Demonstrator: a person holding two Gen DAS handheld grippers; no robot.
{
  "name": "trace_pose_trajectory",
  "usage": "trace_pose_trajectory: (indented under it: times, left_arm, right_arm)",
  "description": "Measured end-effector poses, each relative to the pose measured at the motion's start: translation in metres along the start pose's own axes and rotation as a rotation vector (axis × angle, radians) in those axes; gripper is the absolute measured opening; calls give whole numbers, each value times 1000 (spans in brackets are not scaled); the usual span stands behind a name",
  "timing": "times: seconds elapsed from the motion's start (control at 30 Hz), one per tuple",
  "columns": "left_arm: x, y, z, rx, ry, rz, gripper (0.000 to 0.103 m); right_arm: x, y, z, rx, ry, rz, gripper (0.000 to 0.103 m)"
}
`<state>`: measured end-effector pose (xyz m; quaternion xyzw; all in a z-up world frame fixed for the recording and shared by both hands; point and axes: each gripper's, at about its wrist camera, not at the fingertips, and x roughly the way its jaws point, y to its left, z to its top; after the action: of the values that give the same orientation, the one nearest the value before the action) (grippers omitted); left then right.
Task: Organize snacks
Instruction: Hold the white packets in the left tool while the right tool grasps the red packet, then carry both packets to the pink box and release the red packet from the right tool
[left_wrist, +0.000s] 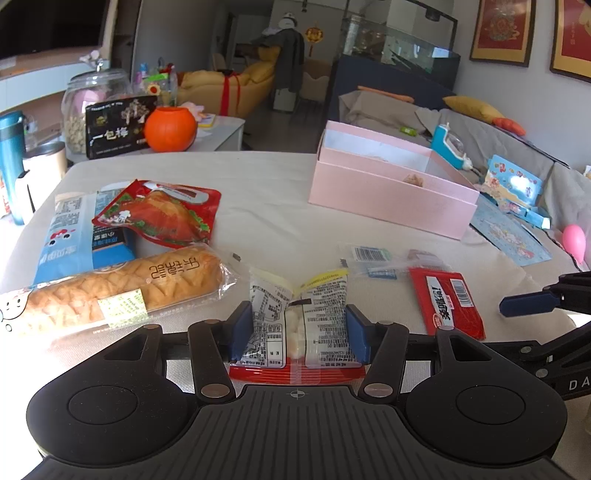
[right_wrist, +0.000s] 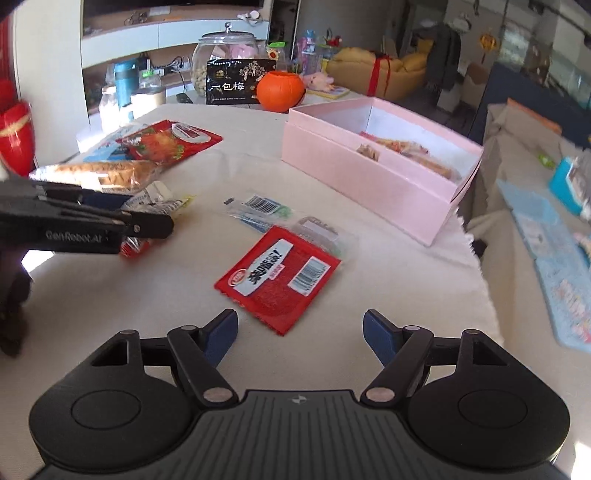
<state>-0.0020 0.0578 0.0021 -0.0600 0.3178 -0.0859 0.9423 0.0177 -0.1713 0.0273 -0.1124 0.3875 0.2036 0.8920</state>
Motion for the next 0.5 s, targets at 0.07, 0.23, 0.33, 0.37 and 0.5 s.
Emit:
trace_pose_trajectory:
  times: [0.07, 0.23, 0.33, 0.37, 0.5]
  left_arm:
    - [0, 0, 0, 0, 0, 0, 59]
    - [0, -1, 0, 7, 2, 6, 59]
    - [2, -8, 1, 55, 17, 36, 59]
    - [3, -12, 1, 81, 26, 48, 59]
    - [7, -22, 7, 156, 69, 42, 59]
  right_arm:
    - [6, -4, 5, 75, 26, 45, 76]
    - [31, 4, 25, 149, 36, 12, 76]
    - [42, 14, 32, 93, 38, -15, 73]
    - [42, 17, 33, 60, 31, -10, 69]
    - [32, 12, 37, -41, 45, 32, 55]
